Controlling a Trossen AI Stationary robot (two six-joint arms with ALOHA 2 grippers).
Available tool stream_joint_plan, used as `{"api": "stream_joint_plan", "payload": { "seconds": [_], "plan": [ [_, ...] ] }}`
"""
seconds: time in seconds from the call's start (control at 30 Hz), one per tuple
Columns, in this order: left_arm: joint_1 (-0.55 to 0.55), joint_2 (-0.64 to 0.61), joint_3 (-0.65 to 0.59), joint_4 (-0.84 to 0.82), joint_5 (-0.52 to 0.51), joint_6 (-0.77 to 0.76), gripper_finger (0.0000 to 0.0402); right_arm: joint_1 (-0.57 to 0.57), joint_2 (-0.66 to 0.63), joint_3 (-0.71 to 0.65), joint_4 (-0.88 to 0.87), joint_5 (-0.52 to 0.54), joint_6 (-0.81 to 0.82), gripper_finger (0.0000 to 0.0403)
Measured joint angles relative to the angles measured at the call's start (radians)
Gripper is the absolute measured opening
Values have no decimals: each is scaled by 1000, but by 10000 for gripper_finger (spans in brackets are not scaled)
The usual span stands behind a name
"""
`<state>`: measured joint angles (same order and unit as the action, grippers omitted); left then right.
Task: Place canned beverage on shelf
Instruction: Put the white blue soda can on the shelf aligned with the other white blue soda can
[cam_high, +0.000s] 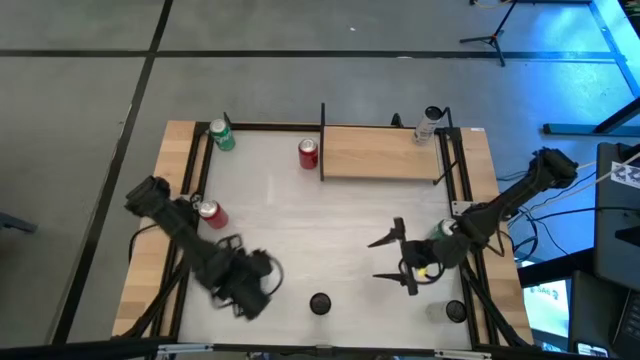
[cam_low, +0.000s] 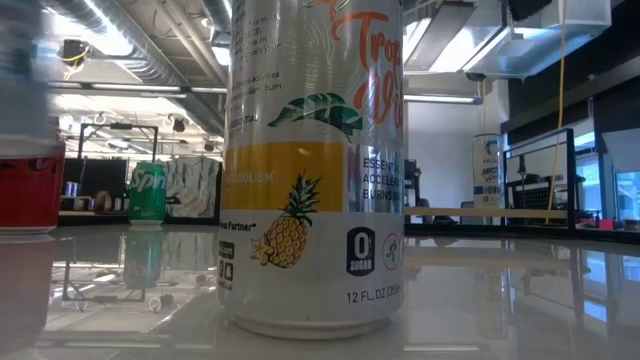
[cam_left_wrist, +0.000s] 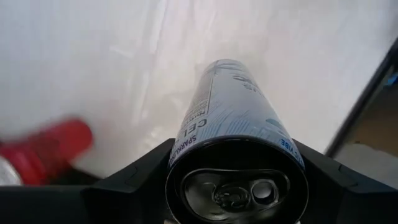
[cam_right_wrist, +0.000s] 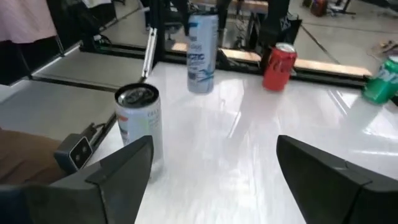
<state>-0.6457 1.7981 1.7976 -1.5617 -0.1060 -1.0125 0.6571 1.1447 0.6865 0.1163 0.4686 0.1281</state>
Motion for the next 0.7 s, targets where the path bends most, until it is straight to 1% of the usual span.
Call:
{"api": "stream_joint_plan", "payload": {
  "seconds": [0.1,0.2,0.3,0.5,0.7],
  "plan": [
    [104,0,6,3,1,170,240,14,17,-3,-61,21,87,337],
    [206,0,6,11,1,317,240,20,34,-28,-72,45,151,337],
    [295,2,6,80,3,455,240,18,52,-53,-67,47,182,337],
    [429,33,7,132,62,650,240,17,66,-59,-69,45,205,337],
    [519,123,8,170,89,824,240,15,66,-59,-67,50,177,337]
  ]
}}
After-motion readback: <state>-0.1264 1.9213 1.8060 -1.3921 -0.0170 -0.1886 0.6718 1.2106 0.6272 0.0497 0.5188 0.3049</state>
